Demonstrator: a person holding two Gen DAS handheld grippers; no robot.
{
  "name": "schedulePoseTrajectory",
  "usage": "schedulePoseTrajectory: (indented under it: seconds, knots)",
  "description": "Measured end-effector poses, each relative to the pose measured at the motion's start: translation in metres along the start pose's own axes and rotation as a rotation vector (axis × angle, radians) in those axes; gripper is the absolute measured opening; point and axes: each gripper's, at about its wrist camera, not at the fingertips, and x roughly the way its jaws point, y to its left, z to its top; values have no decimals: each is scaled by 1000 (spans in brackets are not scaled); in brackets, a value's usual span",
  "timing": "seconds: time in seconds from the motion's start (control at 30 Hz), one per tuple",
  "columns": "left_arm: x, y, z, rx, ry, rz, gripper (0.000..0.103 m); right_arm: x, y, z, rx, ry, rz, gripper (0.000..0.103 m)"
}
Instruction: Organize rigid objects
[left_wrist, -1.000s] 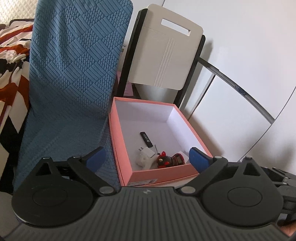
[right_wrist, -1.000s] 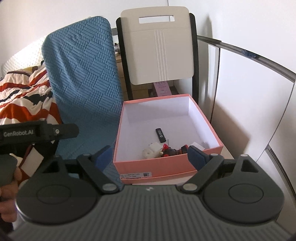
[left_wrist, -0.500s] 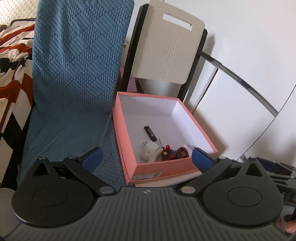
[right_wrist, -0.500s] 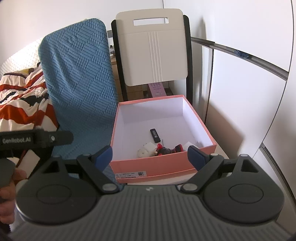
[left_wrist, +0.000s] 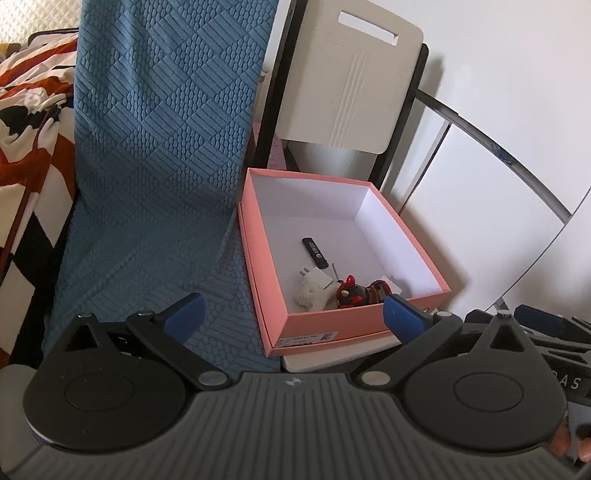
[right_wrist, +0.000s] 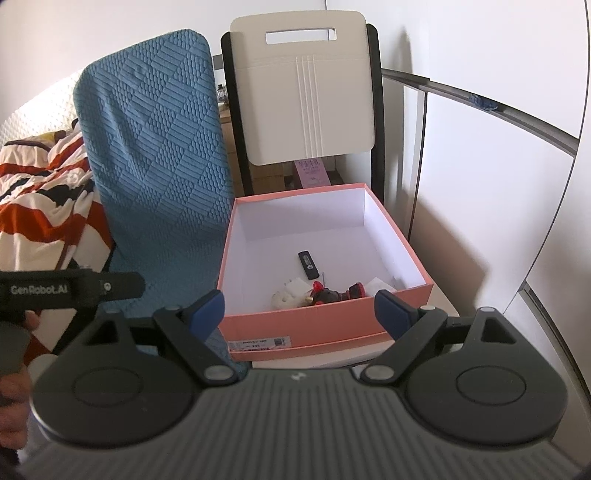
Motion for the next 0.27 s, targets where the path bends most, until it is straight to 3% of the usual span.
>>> schedulePoseTrajectory:
  seconds: [0.27]
  knots:
    - [0,-2,-1,0,6,-25,103,1,0,1,-1,4,-2,89]
